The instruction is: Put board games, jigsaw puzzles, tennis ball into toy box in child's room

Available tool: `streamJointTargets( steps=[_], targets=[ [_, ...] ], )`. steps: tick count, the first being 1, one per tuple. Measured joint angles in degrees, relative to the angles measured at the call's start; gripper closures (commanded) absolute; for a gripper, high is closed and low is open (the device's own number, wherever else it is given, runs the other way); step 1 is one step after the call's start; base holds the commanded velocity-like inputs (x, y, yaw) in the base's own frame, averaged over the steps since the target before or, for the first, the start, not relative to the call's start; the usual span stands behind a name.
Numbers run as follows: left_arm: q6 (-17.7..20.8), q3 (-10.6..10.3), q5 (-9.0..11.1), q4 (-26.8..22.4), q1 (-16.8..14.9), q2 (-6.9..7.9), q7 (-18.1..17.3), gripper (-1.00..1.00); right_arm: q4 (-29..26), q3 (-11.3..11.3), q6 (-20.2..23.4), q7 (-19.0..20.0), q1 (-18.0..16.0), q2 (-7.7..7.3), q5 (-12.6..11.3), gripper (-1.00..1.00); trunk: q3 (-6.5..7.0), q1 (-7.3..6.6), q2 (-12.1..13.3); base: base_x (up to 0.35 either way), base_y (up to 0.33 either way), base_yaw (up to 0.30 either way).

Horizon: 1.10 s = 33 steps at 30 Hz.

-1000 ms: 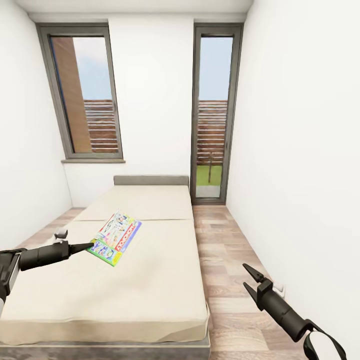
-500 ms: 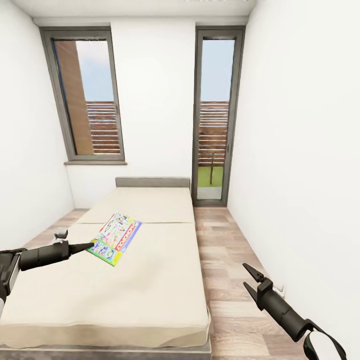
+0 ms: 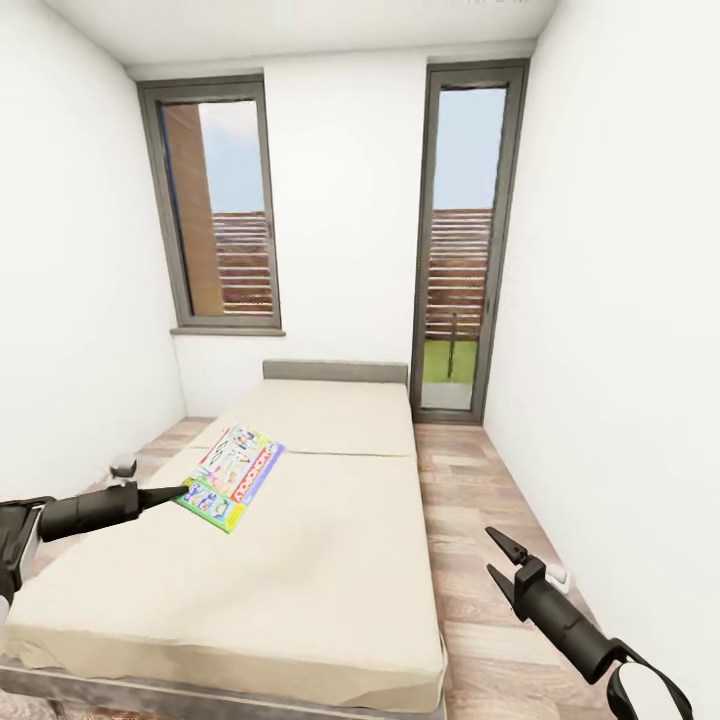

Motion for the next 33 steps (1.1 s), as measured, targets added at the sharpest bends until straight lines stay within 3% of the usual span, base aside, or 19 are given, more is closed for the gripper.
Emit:
streamJointTargets(
  steps=[33],
  targets=[
    [0.01, -0.02, -0.15, 0.01, 0.01, 0.03, 0.0, 1.0, 0.14, 0.09, 0.0, 0.0, -0.02, 0.09, 0.0, -1.0, 8.0, -7.25, 13.24, 0.0, 0.0, 0.211]
  ],
)
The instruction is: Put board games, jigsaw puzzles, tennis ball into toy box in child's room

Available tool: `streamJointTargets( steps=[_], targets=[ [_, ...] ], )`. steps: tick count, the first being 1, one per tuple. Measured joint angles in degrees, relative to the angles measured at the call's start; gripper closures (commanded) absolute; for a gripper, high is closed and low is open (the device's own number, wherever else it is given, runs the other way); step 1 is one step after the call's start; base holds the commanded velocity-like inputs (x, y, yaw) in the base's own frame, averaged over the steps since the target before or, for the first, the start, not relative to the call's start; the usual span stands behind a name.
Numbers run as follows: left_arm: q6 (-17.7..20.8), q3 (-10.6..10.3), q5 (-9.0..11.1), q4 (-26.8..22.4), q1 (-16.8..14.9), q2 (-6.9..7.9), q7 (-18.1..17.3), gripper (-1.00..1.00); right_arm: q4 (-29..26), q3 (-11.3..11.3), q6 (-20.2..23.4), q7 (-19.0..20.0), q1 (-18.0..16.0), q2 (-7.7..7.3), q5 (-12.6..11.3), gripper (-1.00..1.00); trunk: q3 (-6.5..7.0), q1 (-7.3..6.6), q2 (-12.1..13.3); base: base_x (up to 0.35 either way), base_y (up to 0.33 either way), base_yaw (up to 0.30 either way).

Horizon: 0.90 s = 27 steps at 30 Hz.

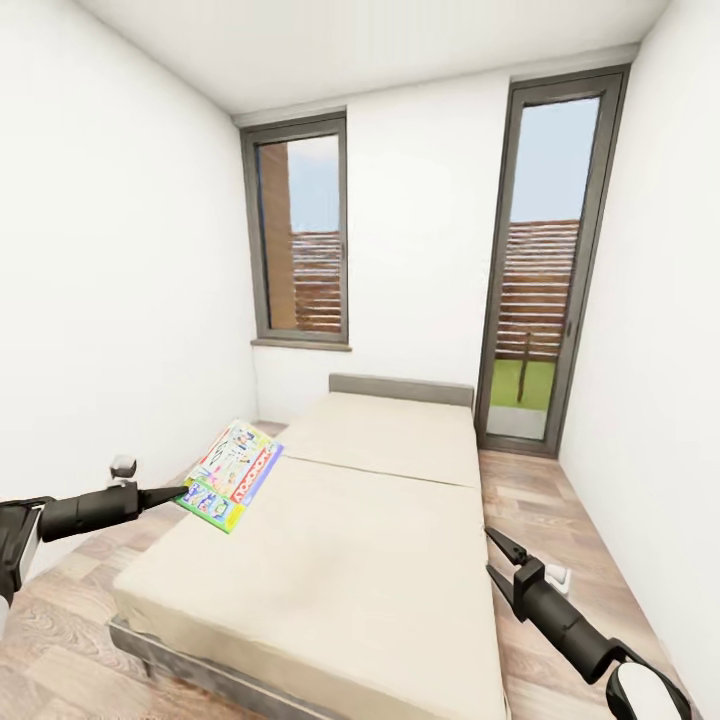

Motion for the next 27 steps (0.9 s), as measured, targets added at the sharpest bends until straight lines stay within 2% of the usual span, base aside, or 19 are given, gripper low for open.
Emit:
streamJointTargets(
  steps=[24, 27],
  targets=[
    [0.0, -0.01, -0.05, 0.0, 0.0, -0.03, 0.0, 1.0, 0.05, 0.0, 0.0, 0.0, 0.03, 0.0, 0.0, -1.0, 5.82, -5.28, 9.64, 0.0, 0.0, 0.21],
    [0.01, -0.02, -0.04, 0.0, 0.01, 0.02, 0.0, 1.0, 0.14, 0.12, 0.0, 0.0, 0.01, 0.0, 0.02, -1.0, 6.01, -5.28, 9.65, 0.0, 0.0, 0.21]
  ],
)
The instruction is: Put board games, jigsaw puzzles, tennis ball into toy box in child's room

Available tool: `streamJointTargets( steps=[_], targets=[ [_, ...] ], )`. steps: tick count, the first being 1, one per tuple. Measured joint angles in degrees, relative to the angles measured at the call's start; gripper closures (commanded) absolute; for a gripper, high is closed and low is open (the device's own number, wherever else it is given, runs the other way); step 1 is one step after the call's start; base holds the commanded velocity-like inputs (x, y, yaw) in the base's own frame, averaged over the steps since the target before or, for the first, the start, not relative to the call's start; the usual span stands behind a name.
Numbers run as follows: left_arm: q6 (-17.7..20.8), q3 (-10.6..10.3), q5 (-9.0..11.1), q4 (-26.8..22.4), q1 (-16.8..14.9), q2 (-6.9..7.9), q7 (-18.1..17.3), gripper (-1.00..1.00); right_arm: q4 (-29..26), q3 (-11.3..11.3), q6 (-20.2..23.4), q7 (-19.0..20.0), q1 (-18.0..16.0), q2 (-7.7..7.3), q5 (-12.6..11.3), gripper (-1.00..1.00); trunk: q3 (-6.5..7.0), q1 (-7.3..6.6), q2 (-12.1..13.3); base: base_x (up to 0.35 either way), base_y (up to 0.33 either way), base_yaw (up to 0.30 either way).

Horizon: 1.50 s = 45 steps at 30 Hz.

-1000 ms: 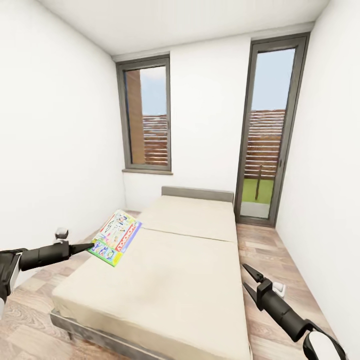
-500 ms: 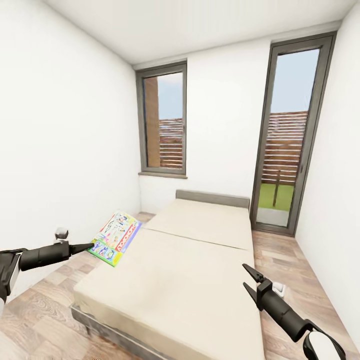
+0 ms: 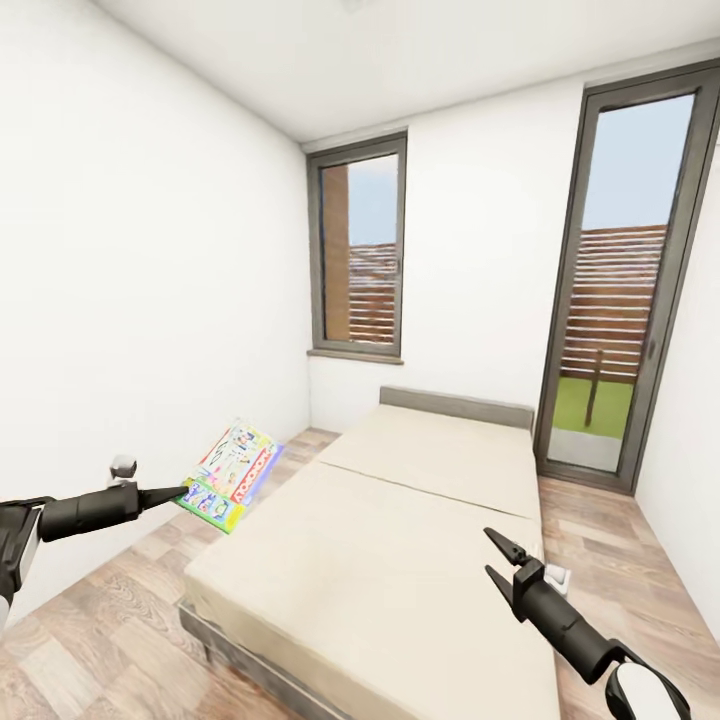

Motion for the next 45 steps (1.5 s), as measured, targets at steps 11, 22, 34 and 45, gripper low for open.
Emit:
streamJointTargets(
  steps=[11, 22, 34, 45],
  targets=[
    [-0.01, 0.01, 0.05, 0.0, 0.0, -0.05, 0.0, 1.0, 0.09, 1.06, -0.34, -0.03, -0.04, 0.0, 0.08, -1.0, 1.95, -1.53, 2.8, 0.0, 0.0, 0.21],
    [-0.01, 0.01, -0.02, -0.01, 0.0, -0.27, 0.0, 1.0, 0.18, 1.07, -0.44, -0.15, -0.06, 0.0, 1.18, -1.0, 4.61, -3.95, 7.22, 0.0, 0.0, 0.21],
    [-0.01, 0.0, -0.02, 0.0, 0.0, -0.4, 0.0, 1.0, -0.08, 2.35, -4.31, -0.06, -0.05, 0.06, 2.83, -1.0, 7.52, -6.58, 12.03, 0.0, 0.0, 0.206],
    [-0.02, 0.0, 0.0, 0.0, -0.01, -0.28, 0.0, 1.0, -0.25, 3.99, -5.1, -0.04, -0.05, 0.08, 2.82, -1.0, 9.64, -9.01, 16.45, 0.0, 0.0, 0.065]
  ],
)
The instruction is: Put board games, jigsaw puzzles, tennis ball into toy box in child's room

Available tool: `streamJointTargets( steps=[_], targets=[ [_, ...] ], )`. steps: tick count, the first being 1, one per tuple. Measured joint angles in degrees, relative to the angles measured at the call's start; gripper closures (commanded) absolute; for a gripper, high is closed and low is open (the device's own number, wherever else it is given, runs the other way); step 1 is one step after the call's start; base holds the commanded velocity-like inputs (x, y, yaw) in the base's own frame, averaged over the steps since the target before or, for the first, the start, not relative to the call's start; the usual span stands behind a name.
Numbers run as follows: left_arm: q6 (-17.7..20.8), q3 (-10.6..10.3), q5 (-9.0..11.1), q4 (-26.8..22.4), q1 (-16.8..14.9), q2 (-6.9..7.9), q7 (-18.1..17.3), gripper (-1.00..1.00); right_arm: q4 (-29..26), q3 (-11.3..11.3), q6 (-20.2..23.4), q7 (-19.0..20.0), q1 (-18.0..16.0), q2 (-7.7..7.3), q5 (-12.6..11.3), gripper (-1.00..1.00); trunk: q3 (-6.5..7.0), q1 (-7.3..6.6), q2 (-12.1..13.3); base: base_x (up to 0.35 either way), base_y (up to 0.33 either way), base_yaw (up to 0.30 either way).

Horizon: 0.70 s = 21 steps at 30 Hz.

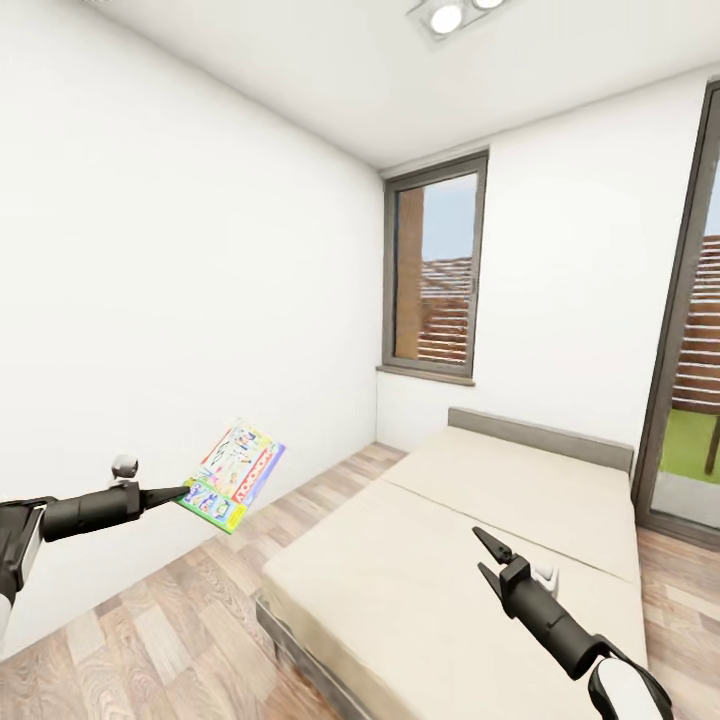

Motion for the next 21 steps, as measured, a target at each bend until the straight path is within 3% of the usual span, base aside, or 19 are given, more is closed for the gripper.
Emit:
streamJointTargets(
  steps=[21],
  targets=[
    [0.01, 0.0, -0.03, -0.01, -0.02, -0.02, -0.01, 1.0, -0.02, 1.24, -0.11, -0.18, -0.04, 0.0, 0.11, -1.0, 3.69, -4.62, 8.38, 0.0, 0.0, 0.281]
  ],
)
